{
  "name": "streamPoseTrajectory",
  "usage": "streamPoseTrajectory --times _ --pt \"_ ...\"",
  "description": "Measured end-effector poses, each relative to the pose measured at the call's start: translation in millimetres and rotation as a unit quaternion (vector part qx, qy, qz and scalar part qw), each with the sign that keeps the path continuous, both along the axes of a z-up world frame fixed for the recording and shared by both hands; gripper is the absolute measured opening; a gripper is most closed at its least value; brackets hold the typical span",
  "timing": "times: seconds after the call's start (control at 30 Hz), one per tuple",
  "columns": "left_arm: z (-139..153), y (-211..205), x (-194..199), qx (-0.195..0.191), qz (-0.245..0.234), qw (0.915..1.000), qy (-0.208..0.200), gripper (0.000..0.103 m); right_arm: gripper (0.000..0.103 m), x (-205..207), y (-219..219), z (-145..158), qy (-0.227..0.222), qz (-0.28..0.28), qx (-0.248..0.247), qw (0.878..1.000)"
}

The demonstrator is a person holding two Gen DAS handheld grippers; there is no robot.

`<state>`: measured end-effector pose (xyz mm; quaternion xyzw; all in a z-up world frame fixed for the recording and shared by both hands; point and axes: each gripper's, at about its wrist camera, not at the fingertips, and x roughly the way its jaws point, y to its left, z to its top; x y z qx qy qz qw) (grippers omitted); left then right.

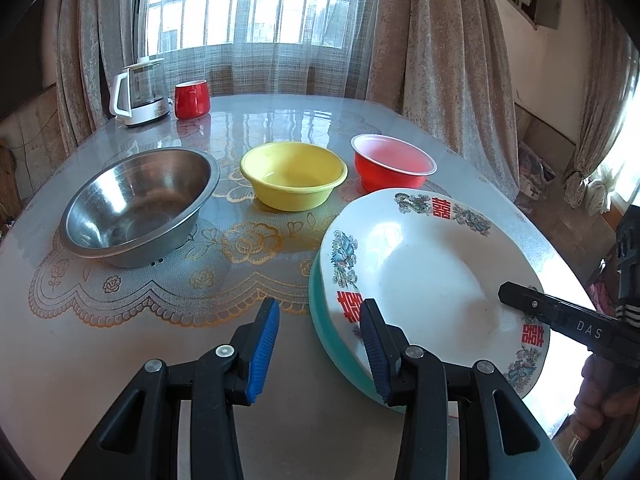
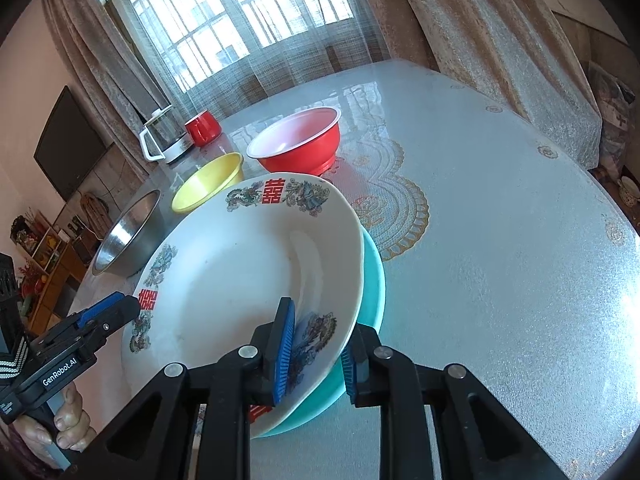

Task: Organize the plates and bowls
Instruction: 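Open the left tool and pull it back from the plate stack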

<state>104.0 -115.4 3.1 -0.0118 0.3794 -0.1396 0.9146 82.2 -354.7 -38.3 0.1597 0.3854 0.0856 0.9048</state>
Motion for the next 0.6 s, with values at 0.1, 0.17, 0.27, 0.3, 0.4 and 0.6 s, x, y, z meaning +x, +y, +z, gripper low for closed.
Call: streamPoseTrajectory --times 0.1,0.17,0.27,0.3,0.4,0.6 --pt "1.6 4.2 -1.9 0.003 0.007 1.0000 -0.005 0.047 0.030 1.7 -1.6 -1.3 0.006 -0.006 0.004 1.000" --pt "1.5 9.6 -2.6 0.000 0.013 0.9999 0.000 0.047 0.032 2.0 -4.2 -0.3 0.006 -0.014 0.010 1.000" --pt "2.0 19.7 -4.5 -0.001 0.026 0.9997 0.001 0.050 0.034 2.8 -11.2 8.0 -0.007 -0.040 0.011 0.999" --pt "2.3 23.9 -5.1 0.000 0.031 0.9995 0.002 0.050 0.034 3.0 -13.3 11.5 -0.013 -0.049 0.011 0.999" --pt "6.4 39.7 -7.7 -0.016 0.046 0.9988 0.000 0.050 0.036 5.1 -13.3 24.4 -0.032 -0.062 0.009 0.998" --pt "3.9 76.4 -5.4 -0.023 0.101 0.9946 0.007 0.054 0.038 16.5 16.6 44.6 -0.058 -0.030 0.010 0.998"
